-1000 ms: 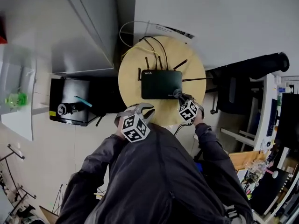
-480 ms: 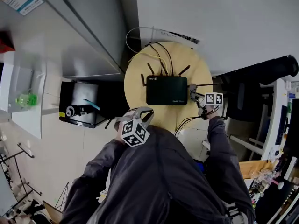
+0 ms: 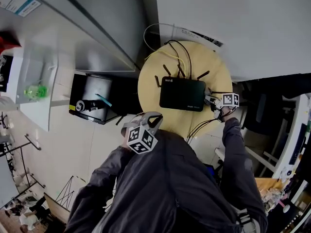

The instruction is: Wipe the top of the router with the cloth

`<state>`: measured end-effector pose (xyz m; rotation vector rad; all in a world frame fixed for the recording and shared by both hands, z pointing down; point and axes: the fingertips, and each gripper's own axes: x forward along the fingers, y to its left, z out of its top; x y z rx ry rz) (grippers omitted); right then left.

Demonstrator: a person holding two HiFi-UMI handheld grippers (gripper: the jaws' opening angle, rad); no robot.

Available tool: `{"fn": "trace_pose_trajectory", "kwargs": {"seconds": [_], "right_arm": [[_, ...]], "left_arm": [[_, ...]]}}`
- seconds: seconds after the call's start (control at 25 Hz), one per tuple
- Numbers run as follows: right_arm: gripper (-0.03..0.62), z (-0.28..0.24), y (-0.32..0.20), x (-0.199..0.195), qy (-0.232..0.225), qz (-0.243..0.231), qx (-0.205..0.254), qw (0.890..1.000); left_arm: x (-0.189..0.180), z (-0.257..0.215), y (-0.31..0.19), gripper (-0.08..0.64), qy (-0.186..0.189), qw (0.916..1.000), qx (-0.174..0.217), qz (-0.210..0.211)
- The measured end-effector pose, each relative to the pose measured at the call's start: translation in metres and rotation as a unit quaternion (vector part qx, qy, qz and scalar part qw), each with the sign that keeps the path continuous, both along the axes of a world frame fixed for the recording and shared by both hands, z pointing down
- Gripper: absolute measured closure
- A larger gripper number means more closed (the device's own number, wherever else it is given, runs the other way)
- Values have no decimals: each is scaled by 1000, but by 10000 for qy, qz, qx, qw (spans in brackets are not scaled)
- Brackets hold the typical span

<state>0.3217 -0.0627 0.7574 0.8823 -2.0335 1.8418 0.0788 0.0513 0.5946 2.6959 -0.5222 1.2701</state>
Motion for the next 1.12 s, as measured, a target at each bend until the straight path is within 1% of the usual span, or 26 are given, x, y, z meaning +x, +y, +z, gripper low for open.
{"fn": "trace_pose_trajectory", "kwargs": {"seconds": [0.12,0.28,0.48,0.68,0.8,0.92,0.96,1.0,1.04,1.08,1.12], "right_arm": [[555,-2,2,-2,-120,29,-7,9999],[557,-2,13,-4,-202,57,-67,9998],[557,4,49,-9,-59,-164,-125,9998],[557,10,87,-16,-169,-87,-309,9993],[555,12,100,-20,-162,19,-259,9995],[555,12,99,-17,114,271,-80,9995],[555,11,96,-15,230,406,35,9989],[555,10,94,-11,441,618,183,9969],[555,7,92,-3,775,907,386,9921],[555,1,91,7,1224,1211,650,9829],[555,-7,93,14,1717,1415,953,9703]], "left_arm": [[1,0,-1,546,-15,10000,-12,7],[4,-1,0,546,5,9999,13,118],[8,-2,2,546,35,9994,22,330],[9,-2,5,546,68,9985,17,552],[7,-1,7,546,74,9979,7,636],[5,-3,9,546,88,9976,39,684],[3,-3,10,546,99,9976,48,688],[2,-4,10,546,112,9976,53,687],[1,-4,10,546,129,9976,56,685],[0,-5,11,546,150,9975,58,683],[-1,-5,11,546,177,9975,62,681]]}}
